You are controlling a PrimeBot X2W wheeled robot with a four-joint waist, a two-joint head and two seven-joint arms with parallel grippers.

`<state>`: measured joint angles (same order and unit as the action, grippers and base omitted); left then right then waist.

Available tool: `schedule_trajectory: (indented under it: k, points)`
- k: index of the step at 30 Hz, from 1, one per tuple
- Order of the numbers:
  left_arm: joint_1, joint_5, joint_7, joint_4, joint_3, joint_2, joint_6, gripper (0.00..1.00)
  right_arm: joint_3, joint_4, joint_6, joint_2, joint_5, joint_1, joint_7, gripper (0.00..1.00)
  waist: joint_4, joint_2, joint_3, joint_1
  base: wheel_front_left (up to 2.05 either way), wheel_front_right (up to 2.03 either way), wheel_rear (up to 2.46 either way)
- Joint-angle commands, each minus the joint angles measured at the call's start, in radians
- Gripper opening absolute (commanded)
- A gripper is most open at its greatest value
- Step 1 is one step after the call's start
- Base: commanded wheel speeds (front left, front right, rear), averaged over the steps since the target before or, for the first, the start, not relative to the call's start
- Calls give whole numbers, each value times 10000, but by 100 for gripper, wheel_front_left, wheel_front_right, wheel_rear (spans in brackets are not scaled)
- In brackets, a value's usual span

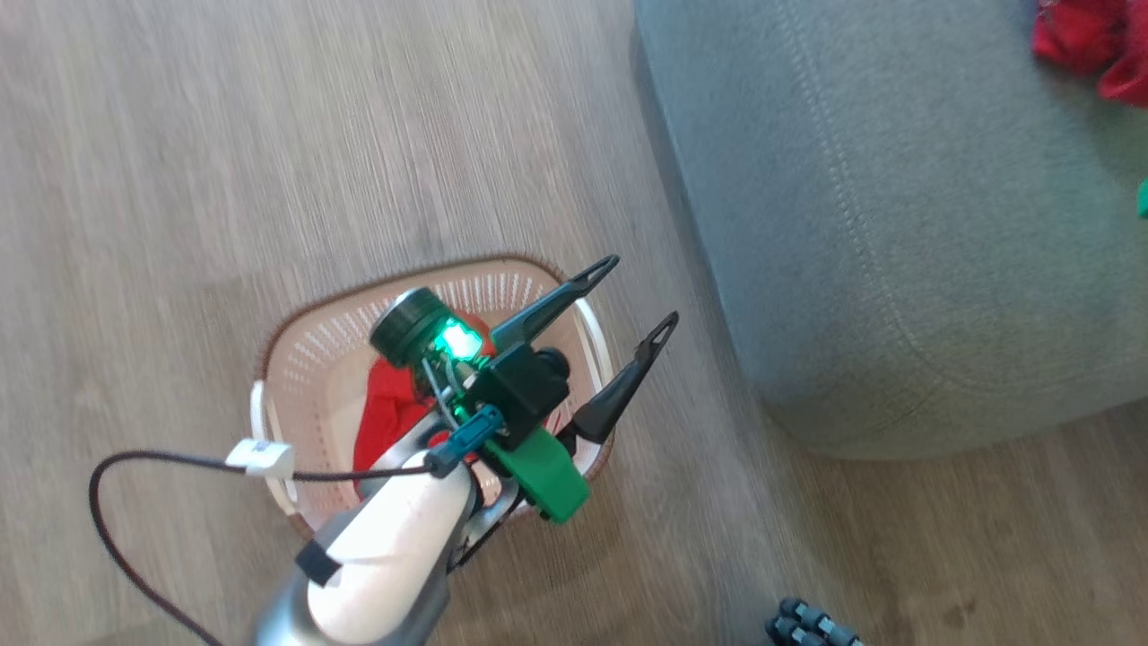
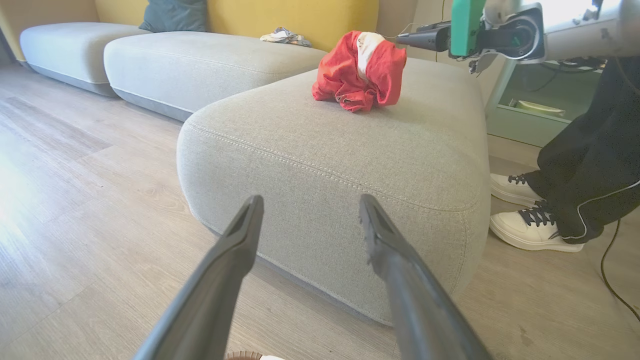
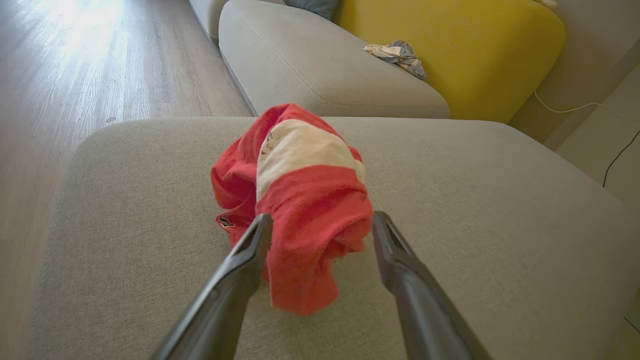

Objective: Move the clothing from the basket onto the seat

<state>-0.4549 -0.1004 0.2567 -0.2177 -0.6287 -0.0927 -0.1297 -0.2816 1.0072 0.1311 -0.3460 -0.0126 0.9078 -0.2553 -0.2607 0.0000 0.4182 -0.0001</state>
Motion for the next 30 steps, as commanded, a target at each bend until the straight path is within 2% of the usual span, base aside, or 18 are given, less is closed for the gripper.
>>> schedule_trajectory:
  k: [1,9,15,19,24,30]
  points:
    - [107,-54,51,347,357,121,-4,100,177,-474,-4,-77,85,-143,-65,100,7,0,-519,1,0,0,0]
    - [982,-135,51,458,1051,341,5,100,909,-2900,-4,232,1344,-1651,-65,100,126,0,-1662,1,0,0,0]
    - [1539,-149,51,608,1585,404,169,100,1876,-5790,-4,292,2176,-3189,-65,100,486,0,-2322,1,0,0,0]
    - [1868,-252,51,718,1980,418,373,100,2255,-7202,-4,451,2433,-4161,-65,100,819,0,-2685,1,0,0,0]
    - [2173,-473,51,852,2418,422,815,100,2503,-8339,-4,859,2893,-5153,-65,100,1343,0,-2995,1,0,0,0]
    - [2625,-600,51,1211,2994,423,1324,100,3078,-9005,-4,1344,3104,-6205,-65,100,1956,0,-3372,1,0,0,0]
